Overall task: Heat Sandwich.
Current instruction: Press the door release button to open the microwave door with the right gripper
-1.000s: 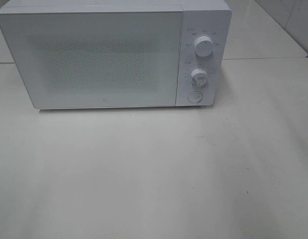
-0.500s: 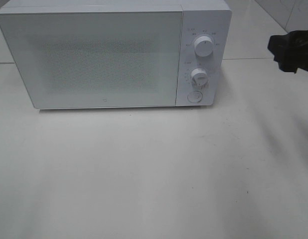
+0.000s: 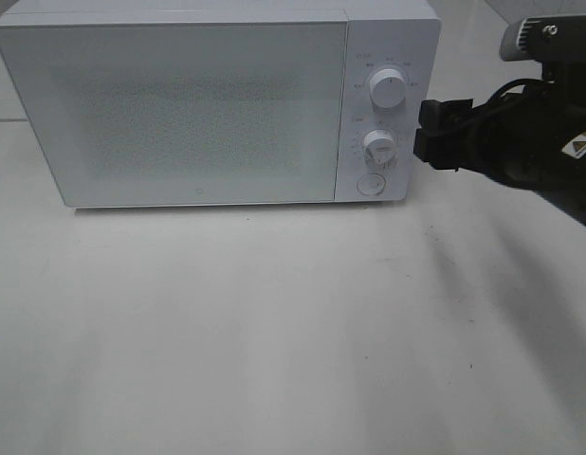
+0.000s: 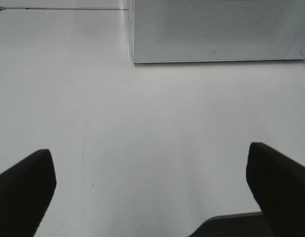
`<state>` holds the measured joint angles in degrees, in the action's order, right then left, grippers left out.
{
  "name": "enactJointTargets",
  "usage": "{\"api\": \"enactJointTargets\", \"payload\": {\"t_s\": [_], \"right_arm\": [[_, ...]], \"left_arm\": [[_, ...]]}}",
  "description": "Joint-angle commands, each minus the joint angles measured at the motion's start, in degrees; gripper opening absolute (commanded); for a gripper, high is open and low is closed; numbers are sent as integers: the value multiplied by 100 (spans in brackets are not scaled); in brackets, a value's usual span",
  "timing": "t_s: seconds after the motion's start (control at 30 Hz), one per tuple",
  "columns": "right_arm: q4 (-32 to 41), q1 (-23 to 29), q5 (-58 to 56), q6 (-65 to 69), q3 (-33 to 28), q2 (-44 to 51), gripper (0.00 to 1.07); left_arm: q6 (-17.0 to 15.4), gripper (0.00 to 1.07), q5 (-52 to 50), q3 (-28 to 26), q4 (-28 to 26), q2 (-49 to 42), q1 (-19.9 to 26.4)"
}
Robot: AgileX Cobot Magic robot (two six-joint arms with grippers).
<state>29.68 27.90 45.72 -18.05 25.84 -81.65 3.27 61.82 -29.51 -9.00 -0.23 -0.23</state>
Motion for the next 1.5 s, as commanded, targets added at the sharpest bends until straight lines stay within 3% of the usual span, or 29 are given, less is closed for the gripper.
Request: {"api": "enactJointTargets", "payload": {"t_s": [0.03, 0.47, 0.67, 1.03, 1.23, 1.5], "right_arm": [[802, 533, 705, -344, 11, -378, 76], [1146, 1192, 1209, -338, 11, -1220, 76], [1667, 1495, 1203, -338, 138, -1593, 76], [1748, 1530, 1140, -206, 206, -1730, 75], [1748, 1530, 1094, 865, 206, -1736, 73], [1748, 1530, 1008, 3908, 206, -1736, 63]], "left_arm": [[-17, 98, -34, 6, -17, -97, 23], [-17, 98, -34, 6, -17, -97, 23], [-17, 98, -34, 6, -17, -97, 23], [-17, 98, -34, 6, -17, -97, 23], [-17, 98, -34, 6, -17, -97, 23], [-17, 98, -34, 6, -17, -97, 23]]}}
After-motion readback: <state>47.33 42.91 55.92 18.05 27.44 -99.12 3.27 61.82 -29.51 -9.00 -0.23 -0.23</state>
